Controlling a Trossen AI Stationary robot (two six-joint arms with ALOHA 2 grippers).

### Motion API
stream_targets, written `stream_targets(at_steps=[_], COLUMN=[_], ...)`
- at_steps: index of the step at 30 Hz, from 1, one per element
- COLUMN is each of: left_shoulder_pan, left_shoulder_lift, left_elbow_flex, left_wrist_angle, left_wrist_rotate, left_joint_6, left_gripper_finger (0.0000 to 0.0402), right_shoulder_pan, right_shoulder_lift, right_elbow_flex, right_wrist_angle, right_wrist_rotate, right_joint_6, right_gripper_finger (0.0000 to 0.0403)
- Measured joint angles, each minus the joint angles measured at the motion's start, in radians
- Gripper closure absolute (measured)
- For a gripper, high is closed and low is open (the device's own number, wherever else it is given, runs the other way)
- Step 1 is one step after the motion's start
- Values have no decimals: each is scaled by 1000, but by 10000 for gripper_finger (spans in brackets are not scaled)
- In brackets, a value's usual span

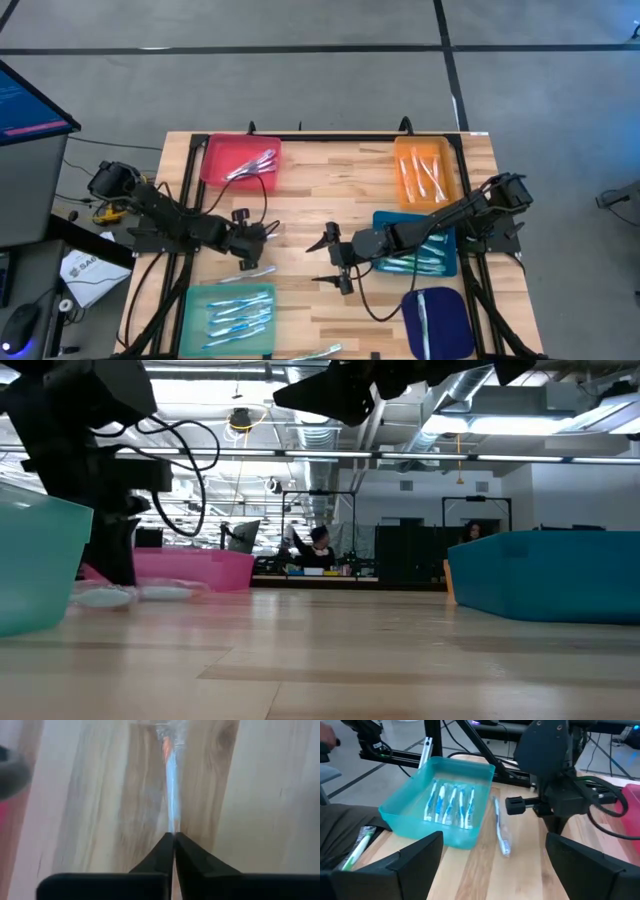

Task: Pick & Place Toothbrushes
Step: Put the orange toothbrush into the orange bin

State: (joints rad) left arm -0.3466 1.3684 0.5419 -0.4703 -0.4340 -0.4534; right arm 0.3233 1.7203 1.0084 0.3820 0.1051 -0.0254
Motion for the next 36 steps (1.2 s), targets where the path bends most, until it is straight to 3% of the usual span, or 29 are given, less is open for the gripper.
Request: stream_targets(at_steps=[5,18,23,36], left_shoulder_pan=[0,-27,-67,-222], left_shoulder_lift=[-81,-439,-509,-516], left_elbow_flex=[-1,0,0,0], left_wrist_angle=[15,93,237,745], left_wrist_rotate=[-43,-148,-170,-144], left_joint_6=[-26,2,93,377], left_gripper_finger=[401,401,401,401], right_shoulder_pan=[2,5,12,-20], right_shoulder_lift=[0,0,1,2], right_elbow_flex=[0,0,0,0], right_wrist_angle=[16,17,35,341], right_wrist_rotate=[0,0,0,8], right_joint_6=[0,23,11,22], right_gripper_finger=[57,57,57,88])
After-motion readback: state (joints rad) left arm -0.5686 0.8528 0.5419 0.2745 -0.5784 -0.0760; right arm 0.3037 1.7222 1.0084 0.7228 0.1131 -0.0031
